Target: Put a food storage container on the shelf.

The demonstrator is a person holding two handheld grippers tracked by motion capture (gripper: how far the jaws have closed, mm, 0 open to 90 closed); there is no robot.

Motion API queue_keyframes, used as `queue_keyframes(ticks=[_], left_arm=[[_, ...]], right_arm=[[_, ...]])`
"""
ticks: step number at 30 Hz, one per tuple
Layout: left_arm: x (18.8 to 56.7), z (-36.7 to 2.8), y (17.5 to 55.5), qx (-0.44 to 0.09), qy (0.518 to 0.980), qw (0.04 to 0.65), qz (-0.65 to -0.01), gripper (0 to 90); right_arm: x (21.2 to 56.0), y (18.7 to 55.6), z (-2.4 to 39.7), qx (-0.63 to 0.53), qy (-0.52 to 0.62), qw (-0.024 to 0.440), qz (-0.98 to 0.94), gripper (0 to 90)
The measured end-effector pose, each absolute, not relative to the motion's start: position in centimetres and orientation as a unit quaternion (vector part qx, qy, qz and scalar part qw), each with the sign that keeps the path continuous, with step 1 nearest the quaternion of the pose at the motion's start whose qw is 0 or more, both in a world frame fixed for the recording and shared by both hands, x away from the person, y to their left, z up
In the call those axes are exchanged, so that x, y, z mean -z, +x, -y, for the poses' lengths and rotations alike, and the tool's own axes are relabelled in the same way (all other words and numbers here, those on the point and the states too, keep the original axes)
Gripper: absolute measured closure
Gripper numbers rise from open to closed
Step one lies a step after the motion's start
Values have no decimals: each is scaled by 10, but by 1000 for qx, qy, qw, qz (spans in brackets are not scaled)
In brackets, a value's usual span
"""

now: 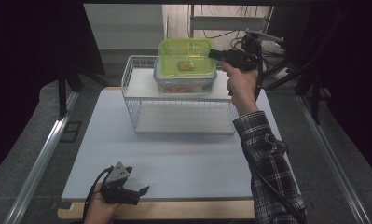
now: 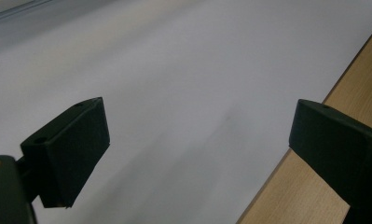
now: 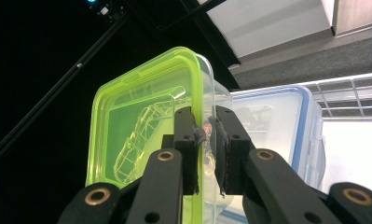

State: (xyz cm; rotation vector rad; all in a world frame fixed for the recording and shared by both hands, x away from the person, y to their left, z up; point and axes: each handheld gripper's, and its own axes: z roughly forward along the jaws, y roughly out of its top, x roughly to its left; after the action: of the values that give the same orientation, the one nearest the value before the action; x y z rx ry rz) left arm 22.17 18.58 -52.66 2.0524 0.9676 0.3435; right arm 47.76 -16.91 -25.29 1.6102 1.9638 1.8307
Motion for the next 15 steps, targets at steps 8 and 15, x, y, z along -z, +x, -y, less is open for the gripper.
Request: queue_keyframes(ticks=[8, 15], left_arm=[[527, -185, 222, -136, 816, 409, -384, 49], [527, -185, 222, -136, 818, 408, -382, 49]], right_arm=[[260, 485, 164, -577, 523, 1, -628, 801], [259, 484, 160, -556, 523, 53, -644, 743]])
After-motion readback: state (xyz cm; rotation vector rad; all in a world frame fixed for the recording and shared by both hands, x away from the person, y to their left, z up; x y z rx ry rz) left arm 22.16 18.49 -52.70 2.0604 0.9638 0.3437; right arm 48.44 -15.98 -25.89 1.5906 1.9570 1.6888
